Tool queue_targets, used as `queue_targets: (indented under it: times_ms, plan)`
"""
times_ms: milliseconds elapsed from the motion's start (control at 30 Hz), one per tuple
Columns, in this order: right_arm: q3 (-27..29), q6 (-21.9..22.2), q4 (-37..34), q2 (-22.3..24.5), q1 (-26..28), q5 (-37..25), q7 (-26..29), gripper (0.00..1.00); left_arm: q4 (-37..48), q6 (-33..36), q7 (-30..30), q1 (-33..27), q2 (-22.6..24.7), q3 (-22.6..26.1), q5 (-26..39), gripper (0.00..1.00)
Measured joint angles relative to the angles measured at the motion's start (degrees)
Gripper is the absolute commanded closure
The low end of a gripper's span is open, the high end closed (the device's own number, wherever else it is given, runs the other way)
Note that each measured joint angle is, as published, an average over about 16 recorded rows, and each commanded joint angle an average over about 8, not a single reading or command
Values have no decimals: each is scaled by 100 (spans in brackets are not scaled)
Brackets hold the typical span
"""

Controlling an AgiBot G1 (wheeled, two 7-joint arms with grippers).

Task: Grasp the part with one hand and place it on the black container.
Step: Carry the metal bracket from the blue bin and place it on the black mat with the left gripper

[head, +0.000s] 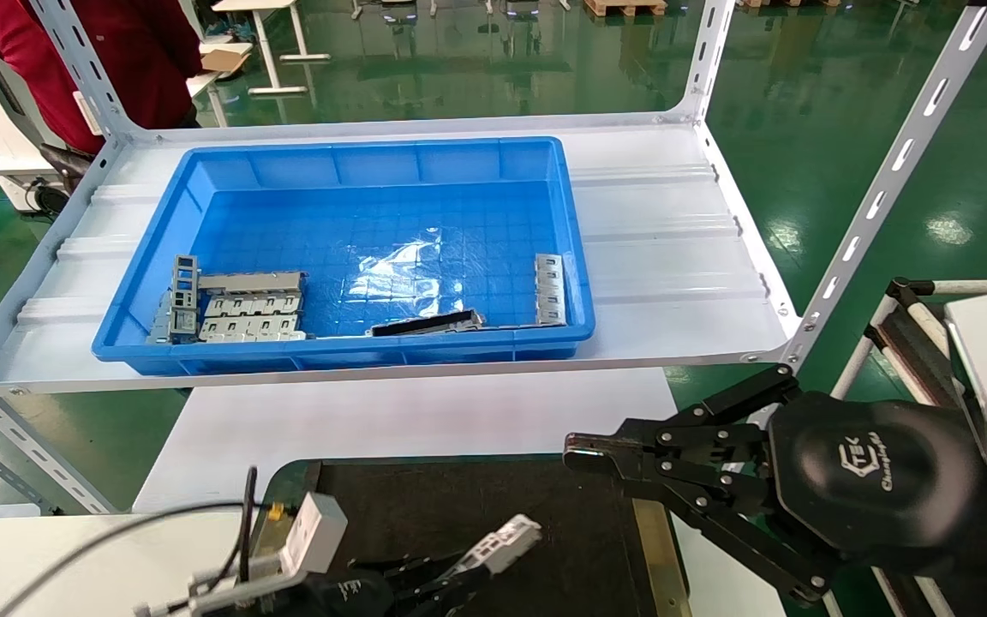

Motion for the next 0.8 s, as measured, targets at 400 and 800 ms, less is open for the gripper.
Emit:
queue_targets:
  times_ms: [400, 800]
  plan:
    - [-1, 0, 0, 0, 0, 1, -1, 100, 79, -2980, -834, 454, 1171, 253, 788, 100]
    - [-2, 1, 0, 1, 1, 2, -1, 100, 846, -4717, -1511, 63, 2140, 609, 833, 100]
